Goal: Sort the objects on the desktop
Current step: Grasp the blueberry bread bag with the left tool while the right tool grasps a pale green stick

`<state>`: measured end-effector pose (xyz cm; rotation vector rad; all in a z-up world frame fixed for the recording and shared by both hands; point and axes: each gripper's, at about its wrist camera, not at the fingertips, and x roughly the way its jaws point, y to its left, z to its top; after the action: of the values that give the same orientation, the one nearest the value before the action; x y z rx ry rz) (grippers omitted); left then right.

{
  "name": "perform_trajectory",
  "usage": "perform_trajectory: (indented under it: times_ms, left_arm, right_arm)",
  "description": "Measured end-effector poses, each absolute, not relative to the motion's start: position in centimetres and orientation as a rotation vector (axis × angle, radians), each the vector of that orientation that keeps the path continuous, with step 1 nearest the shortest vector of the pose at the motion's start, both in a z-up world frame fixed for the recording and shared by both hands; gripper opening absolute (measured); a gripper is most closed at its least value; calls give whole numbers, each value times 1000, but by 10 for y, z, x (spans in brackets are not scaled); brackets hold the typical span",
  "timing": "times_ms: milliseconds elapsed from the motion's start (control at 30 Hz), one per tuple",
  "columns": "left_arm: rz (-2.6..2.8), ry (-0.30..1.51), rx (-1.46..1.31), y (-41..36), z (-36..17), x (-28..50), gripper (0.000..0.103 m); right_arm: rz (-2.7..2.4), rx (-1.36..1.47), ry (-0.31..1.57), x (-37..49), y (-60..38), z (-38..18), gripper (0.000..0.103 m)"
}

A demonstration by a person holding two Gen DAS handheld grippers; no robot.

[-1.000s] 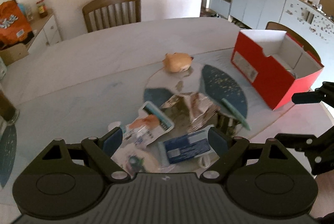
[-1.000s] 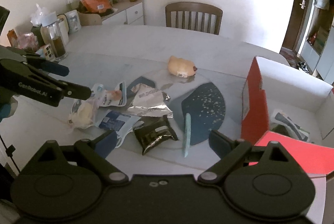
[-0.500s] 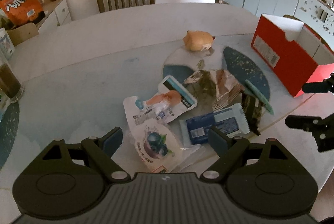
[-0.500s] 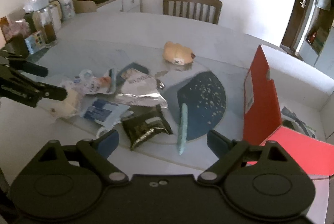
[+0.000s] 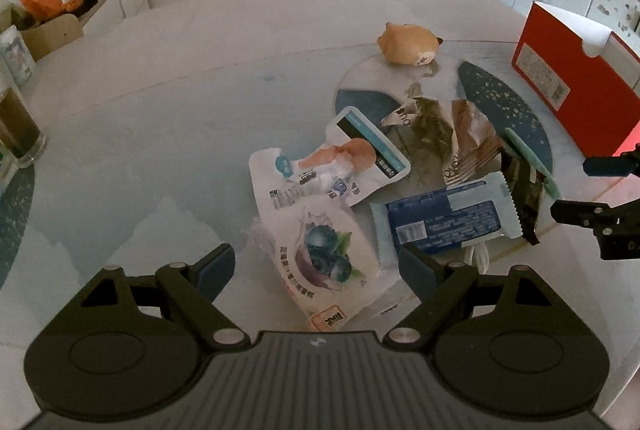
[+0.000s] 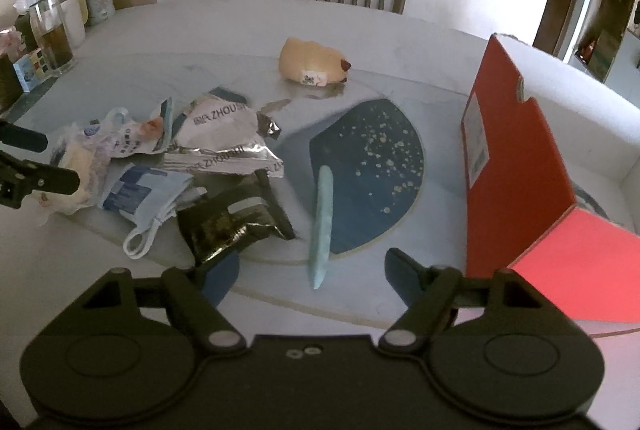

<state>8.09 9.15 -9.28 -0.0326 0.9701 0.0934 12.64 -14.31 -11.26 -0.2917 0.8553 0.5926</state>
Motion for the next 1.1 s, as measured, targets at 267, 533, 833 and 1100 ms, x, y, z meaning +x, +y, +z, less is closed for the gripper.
perform_trajectory:
  times_ms: [267, 533, 833, 1100]
  left_arm:
    - [90, 983, -79, 95, -100, 89, 89]
    - [76, 1000, -101, 97, -109, 93, 89]
    - [73, 1017, -127, 95, -114, 95, 73]
    - [93, 1031, -112, 93, -110, 95, 67]
  right_arm:
    - [576, -285, 872, 140, -141, -127, 67]
    - [588, -256, 849, 148, -143, -133, 66]
    - [612, -269, 828, 143, -140, -131, 30]
    - [579, -290, 840, 142, -134, -128, 10]
